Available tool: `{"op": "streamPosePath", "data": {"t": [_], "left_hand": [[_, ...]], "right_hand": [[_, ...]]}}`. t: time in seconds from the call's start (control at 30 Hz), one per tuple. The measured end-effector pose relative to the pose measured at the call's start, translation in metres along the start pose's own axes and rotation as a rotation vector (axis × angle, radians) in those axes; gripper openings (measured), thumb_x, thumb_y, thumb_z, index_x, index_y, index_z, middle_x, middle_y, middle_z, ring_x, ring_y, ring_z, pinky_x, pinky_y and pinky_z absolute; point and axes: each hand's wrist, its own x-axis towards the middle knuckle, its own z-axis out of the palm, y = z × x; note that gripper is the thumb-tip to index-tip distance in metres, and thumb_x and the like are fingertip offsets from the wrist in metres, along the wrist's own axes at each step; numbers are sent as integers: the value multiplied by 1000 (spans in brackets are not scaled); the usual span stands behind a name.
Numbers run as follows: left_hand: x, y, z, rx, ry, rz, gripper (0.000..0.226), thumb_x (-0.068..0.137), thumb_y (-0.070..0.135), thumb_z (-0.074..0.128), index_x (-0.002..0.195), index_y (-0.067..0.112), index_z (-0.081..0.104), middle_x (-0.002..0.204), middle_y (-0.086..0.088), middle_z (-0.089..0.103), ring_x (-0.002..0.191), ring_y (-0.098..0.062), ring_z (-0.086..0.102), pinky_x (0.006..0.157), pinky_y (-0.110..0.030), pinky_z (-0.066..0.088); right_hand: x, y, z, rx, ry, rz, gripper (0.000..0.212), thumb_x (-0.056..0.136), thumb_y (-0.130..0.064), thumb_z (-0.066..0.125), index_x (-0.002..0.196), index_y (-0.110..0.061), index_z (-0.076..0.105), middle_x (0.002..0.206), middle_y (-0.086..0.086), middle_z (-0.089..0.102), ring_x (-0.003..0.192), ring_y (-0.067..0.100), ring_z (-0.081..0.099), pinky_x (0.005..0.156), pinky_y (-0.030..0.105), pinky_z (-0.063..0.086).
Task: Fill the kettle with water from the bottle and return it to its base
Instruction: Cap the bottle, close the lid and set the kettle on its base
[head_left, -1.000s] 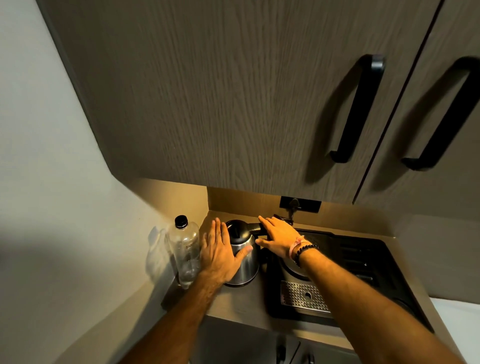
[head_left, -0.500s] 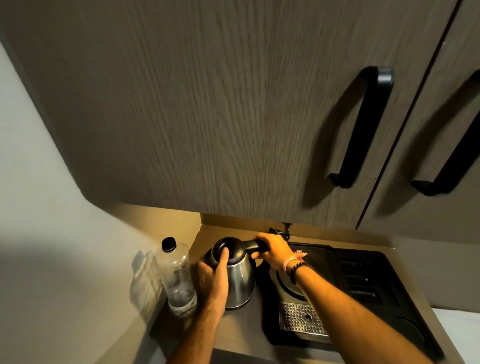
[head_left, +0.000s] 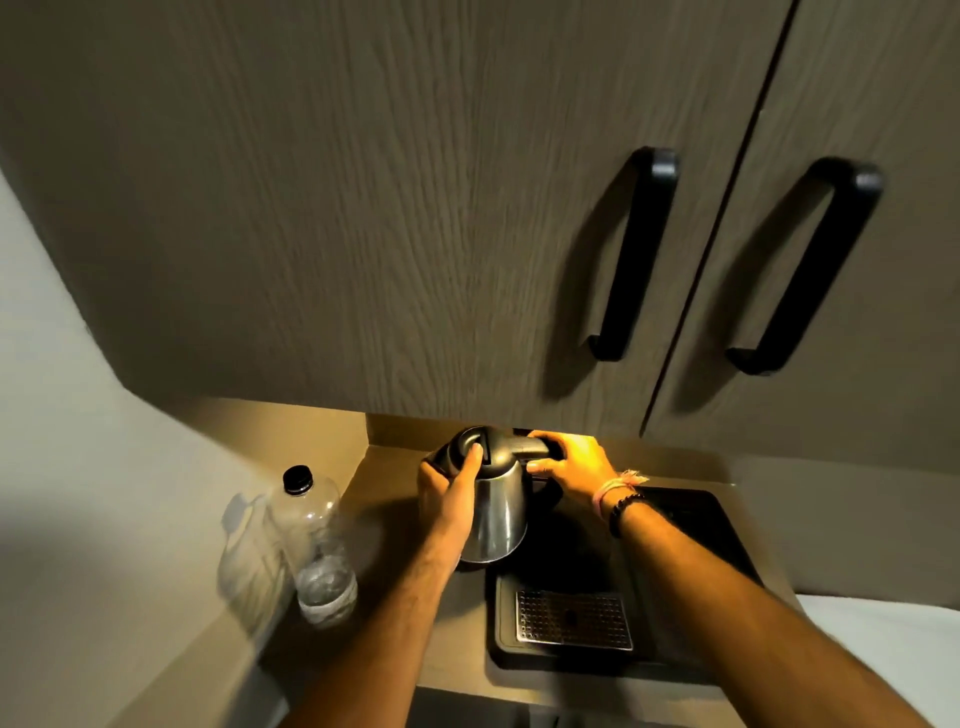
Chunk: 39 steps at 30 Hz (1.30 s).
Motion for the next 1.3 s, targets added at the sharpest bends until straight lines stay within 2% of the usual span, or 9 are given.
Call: {"op": "streamPosePath", "data": {"t": [0.13, 0.23, 0.37, 0.53, 0.63, 0.77, 1.03, 1.2, 1.3], "left_hand": [[-10, 2, 40, 1, -61, 45, 56, 81, 42, 76, 122, 10, 53, 124, -3, 59, 119, -25, 56, 92, -31, 41], [-18, -2, 63, 31, -131, 24, 59, 79, 44, 77, 122, 13, 53, 121, -3, 60, 115, -22, 55, 93, -32, 41], [-24, -6, 86, 40, -201, 14, 66, 71, 54, 78, 121, 20, 51, 119, 1, 59, 114, -19, 54, 97, -35, 42], [-28, -5, 99, 33, -247, 10, 58, 81, 43, 76, 124, 16, 50, 115, 2, 58, 111, -18, 54, 93, -31, 39], [-27, -3, 102, 76, -257, 9, 57, 80, 45, 75, 122, 16, 50, 114, 3, 58, 109, -17, 53, 96, -33, 40], [-20, 0, 103, 97, -264, -14, 68, 77, 52, 75, 127, 13, 51, 121, -2, 60, 114, -21, 54, 101, -39, 42], [-15, 6, 105, 125, -255, -55, 73, 78, 51, 74, 130, 8, 48, 124, -7, 57, 111, -22, 52, 89, -33, 38], [-20, 1, 104, 99, -289, -28, 65, 80, 46, 75, 130, 12, 49, 125, -4, 59, 112, -19, 53, 90, -32, 40], [-23, 0, 102, 119, -296, -15, 64, 80, 46, 74, 129, 14, 50, 122, -2, 58, 111, -18, 53, 87, -32, 39]], "right_hand": [[-18, 24, -33, 17, 74, 88, 46, 76, -27, 77, 121, -22, 68, 113, 8, 73, 109, 24, 65, 95, 34, 48], [-31, 41, -49, 94, 107, 151, 38, 76, -15, 76, 114, -13, 71, 107, 12, 73, 104, 26, 65, 92, 35, 49], [-40, 59, -64, 168, 129, 182, 37, 77, -9, 75, 114, -10, 70, 107, 11, 73, 99, 21, 64, 86, 29, 46], [-45, 69, -74, 195, 129, 192, 40, 80, -7, 73, 120, -11, 68, 107, 6, 71, 99, 15, 60, 88, 28, 45], [-46, 72, -76, 205, 130, 192, 41, 81, -5, 71, 121, -10, 66, 106, 6, 70, 100, 15, 59, 86, 26, 42], [-40, 75, -75, 213, 138, 214, 37, 81, -6, 72, 118, -8, 68, 109, 11, 71, 100, 19, 61, 84, 27, 43], [-31, 82, -75, 204, 147, 264, 30, 80, -11, 74, 109, -6, 70, 106, 12, 71, 98, 23, 62, 84, 31, 45], [-38, 89, -76, 234, 110, 225, 44, 80, -7, 74, 123, -11, 65, 115, 11, 69, 107, 21, 60, 95, 31, 43], [-42, 93, -76, 182, 149, 158, 43, 76, -9, 77, 118, -14, 69, 111, 9, 71, 106, 22, 62, 99, 38, 46]]}}
